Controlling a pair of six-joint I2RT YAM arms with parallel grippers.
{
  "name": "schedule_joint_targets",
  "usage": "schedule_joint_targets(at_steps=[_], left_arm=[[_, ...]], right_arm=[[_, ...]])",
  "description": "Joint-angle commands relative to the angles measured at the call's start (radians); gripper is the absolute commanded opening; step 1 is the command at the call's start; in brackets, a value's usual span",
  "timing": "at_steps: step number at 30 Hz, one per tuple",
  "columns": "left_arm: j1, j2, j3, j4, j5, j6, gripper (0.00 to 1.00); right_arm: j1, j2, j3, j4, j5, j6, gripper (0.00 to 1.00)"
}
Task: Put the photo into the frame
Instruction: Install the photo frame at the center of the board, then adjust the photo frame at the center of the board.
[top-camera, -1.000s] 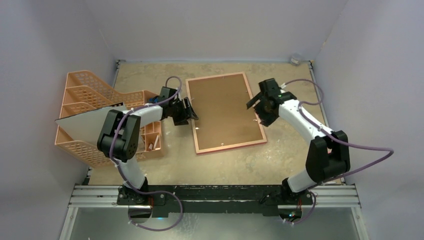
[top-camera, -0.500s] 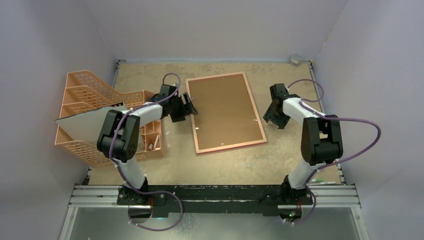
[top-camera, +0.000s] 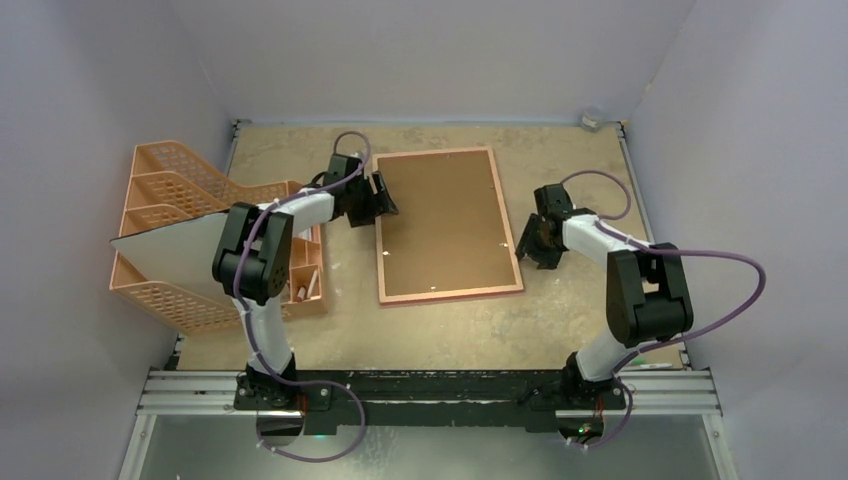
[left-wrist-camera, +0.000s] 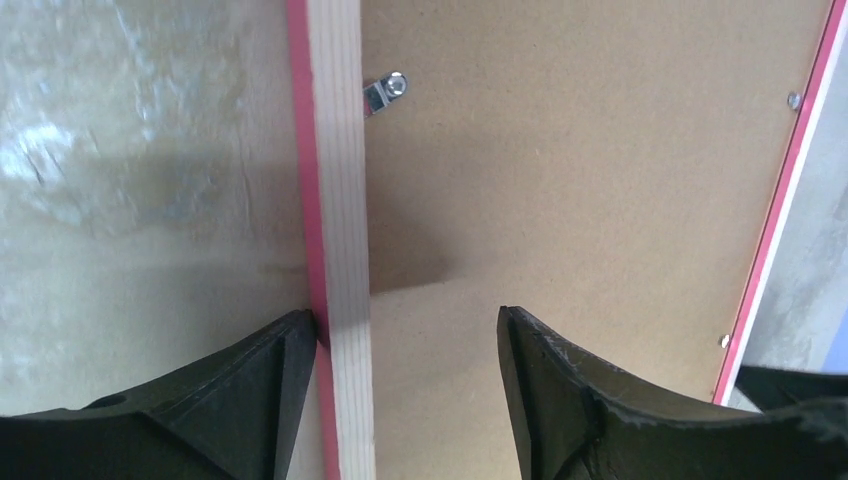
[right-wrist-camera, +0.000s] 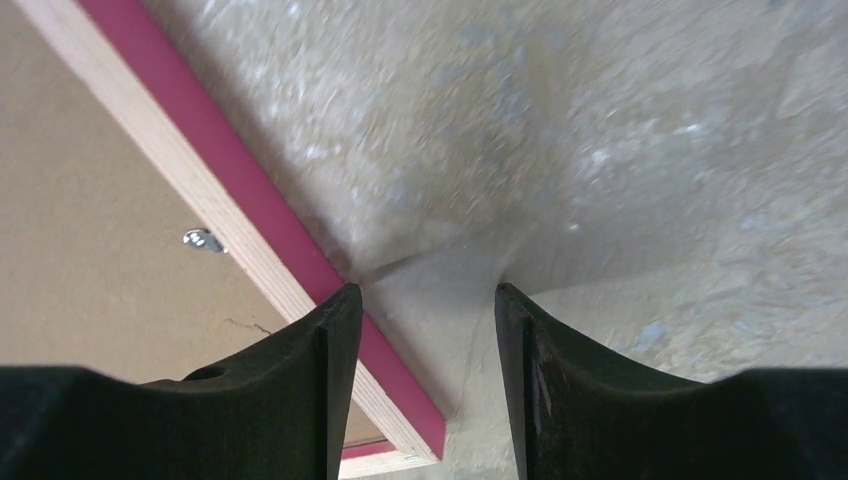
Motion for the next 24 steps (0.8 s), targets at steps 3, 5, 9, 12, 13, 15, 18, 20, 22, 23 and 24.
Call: schedule_joint_targets(at_steps=[3, 5, 9, 12, 13, 15, 18, 20, 22, 23, 24], left_arm=[[-0.025, 0.084, 0.096, 0.042, 0.085, 0.053, 0.64], [-0.040, 0.107, 0.116, 0.057, 0.113, 0.069, 0.63], [-0.079, 0.157, 0.161, 0.058, 0.156, 0.093, 0.63], [-0.099, 0.181, 0.178, 0.062, 0.156, 0.091, 0.62], [-0.103, 0.187, 0.182, 0.062, 0.156, 0.088, 0.62], [-0.107, 0.196, 0.188, 0.062, 0.148, 0.086, 0.62], [-0.108, 0.200, 0.198, 0.052, 0.139, 0.086, 0.62], [-0.108, 0.203, 0.210, 0.041, 0.140, 0.092, 0.63], [-0.108, 0.205, 0.222, 0.028, 0.139, 0.099, 0.63], [-0.108, 0.204, 0.229, 0.017, 0.132, 0.103, 0.63], [-0.108, 0.201, 0.236, 0.002, 0.120, 0.108, 0.63]], right_arm=[[0.047, -0.060, -0.092, 0.017, -0.281, -0.083, 0.55], [0.069, -0.068, -0.112, 0.029, -0.329, -0.107, 0.54], [0.128, -0.071, -0.141, 0.062, -0.393, -0.111, 0.54], [0.156, -0.082, -0.181, 0.094, -0.431, -0.095, 0.54], [0.160, -0.089, -0.197, 0.104, -0.440, -0.092, 0.55], [0.162, -0.105, -0.225, 0.114, -0.439, -0.083, 0.55], [0.163, -0.135, -0.259, 0.110, -0.426, -0.077, 0.55], [0.164, -0.157, -0.276, 0.111, -0.418, -0.075, 0.56], [0.164, -0.169, -0.285, 0.105, -0.415, -0.075, 0.57], [0.164, -0.175, -0.287, 0.096, -0.409, -0.073, 0.57], [0.164, -0.183, -0.289, 0.091, -0.400, -0.067, 0.57]])
